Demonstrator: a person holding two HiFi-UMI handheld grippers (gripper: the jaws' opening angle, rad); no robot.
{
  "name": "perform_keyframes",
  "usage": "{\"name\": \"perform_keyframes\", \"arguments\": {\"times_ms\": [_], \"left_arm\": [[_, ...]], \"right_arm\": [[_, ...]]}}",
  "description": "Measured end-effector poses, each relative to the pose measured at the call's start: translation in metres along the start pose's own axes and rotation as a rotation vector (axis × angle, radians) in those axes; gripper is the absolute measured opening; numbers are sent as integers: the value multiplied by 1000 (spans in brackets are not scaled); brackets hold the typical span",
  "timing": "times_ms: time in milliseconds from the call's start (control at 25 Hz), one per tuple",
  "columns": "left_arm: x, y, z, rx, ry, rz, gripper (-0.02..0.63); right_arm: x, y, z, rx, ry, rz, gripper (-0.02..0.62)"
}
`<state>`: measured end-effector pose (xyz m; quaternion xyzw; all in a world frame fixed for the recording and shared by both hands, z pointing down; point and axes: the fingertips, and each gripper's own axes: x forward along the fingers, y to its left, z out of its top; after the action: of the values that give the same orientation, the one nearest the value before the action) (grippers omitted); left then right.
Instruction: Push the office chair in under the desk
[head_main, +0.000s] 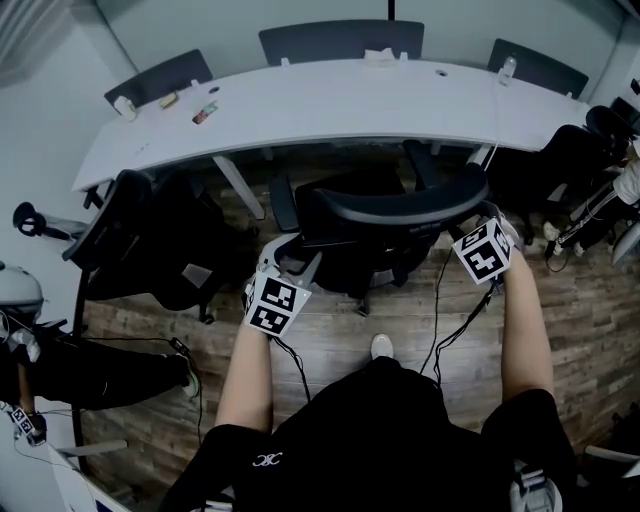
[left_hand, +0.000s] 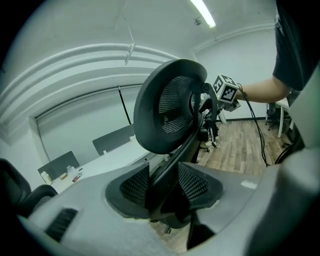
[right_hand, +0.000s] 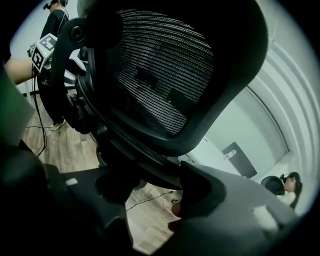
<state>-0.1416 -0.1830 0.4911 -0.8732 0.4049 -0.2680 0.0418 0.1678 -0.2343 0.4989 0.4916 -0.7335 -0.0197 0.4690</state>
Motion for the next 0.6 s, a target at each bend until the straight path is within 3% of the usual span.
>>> {"name": "perform_keyframes", "arguments": {"times_ms": [600], "left_arm": [[27,27,4,-48,27,44,183]], "right_arm": [[22,-21,14,-54,-46,13,248]]}}
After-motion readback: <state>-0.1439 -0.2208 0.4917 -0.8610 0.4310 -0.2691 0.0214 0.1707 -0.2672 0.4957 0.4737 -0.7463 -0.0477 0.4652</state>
